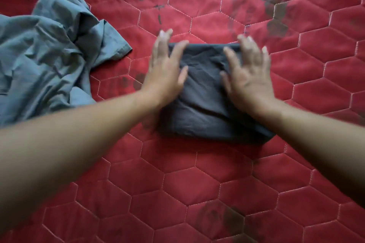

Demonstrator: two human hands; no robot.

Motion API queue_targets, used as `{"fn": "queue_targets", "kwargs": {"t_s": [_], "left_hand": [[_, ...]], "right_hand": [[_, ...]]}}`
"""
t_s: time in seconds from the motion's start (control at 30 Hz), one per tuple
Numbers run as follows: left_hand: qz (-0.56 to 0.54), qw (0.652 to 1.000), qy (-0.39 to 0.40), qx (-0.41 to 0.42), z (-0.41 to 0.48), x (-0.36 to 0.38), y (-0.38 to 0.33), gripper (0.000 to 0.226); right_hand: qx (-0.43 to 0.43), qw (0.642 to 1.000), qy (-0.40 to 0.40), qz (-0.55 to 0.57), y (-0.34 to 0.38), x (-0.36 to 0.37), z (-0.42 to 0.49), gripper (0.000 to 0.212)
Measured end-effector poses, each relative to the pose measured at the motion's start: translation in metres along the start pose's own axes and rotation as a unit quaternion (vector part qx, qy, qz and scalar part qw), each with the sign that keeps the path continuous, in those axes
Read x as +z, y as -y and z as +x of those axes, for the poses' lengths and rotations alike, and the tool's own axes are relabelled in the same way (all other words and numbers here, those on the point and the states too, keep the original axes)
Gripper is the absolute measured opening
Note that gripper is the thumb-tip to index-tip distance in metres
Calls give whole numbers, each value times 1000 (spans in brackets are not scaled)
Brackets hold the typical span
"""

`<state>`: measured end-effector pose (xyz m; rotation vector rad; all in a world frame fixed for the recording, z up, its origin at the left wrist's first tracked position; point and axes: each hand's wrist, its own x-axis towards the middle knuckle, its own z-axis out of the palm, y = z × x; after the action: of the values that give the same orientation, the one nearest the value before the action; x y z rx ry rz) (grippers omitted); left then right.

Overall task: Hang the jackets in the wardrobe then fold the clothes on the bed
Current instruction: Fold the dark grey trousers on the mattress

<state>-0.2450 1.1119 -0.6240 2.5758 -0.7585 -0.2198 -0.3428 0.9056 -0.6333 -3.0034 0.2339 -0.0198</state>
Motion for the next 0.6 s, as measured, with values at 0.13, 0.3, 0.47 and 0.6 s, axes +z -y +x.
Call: {"fn": "queue_targets", "kwargs": {"t_s": [0.13,0.3,0.47,0.6], "left_hand": [[124,985,82,89,-39,35,-3,72],[164,980,75,88,-22,65,20,76],[186,974,109,72,-19,58,17,78],[197,974,102,55,-33,46,-4,76]], "right_hand": [[-61,988,109,-90,11,29,-35,88],[-47,993,92,-56,-4,59,-16,95],[-43,984,159,-66,-5,46,-5,98],[-52,987,124,-90,1,28,-22,88]]}}
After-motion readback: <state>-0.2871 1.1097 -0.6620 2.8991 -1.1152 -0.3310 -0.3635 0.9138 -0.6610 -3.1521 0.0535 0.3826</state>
